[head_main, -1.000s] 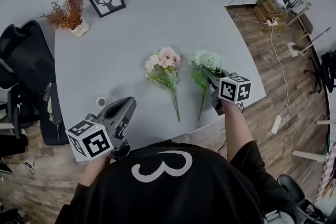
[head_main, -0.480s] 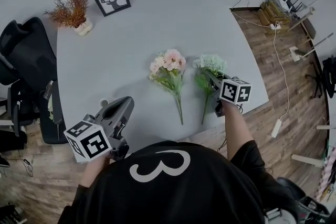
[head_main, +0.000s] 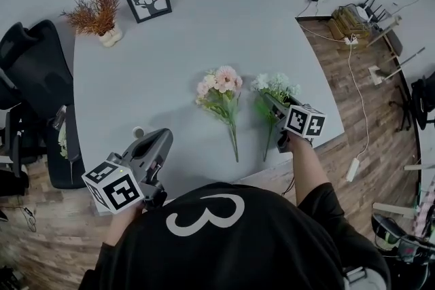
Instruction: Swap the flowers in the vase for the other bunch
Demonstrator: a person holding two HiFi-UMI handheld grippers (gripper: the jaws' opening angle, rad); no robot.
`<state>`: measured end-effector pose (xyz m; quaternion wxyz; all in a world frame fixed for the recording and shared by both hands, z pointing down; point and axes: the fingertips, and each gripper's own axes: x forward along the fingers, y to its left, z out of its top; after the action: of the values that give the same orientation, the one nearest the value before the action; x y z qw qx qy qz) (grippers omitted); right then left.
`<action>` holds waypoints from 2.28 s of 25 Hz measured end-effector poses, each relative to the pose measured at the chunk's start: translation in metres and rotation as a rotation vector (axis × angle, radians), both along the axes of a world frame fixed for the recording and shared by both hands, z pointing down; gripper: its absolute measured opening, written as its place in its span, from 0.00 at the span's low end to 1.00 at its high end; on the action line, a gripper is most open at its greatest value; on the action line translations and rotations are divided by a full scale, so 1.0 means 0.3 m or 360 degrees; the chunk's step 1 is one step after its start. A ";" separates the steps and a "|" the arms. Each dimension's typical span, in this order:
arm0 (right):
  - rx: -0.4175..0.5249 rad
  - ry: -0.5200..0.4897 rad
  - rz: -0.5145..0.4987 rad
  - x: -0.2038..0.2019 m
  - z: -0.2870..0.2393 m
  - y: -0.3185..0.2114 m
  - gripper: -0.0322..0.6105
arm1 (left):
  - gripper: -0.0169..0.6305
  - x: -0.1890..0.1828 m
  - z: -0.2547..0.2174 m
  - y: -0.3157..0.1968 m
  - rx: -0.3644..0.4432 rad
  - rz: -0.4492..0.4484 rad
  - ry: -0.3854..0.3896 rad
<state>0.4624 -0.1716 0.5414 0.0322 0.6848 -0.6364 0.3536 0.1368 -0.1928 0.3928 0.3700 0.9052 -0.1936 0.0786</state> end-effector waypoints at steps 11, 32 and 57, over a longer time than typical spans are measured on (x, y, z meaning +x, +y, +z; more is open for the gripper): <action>-0.0297 0.0265 0.0151 0.013 0.023 0.091 0.71 | 0.05 -0.105 -0.034 0.056 0.0020 0.0027 0.0036; 0.0615 0.0558 -0.0212 -0.409 -0.577 0.141 0.70 | 0.05 -0.326 -0.156 0.213 0.0138 0.0013 0.0040; 0.0857 -0.0043 -0.1187 -1.406 -0.734 0.500 0.06 | 0.04 -0.490 -0.271 0.485 0.0385 0.0252 0.0179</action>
<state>0.0405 -0.0216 0.3211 -0.0300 0.3882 -0.9090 0.1489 -0.0103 -0.0474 0.3114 0.2610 0.9586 -0.1087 0.0329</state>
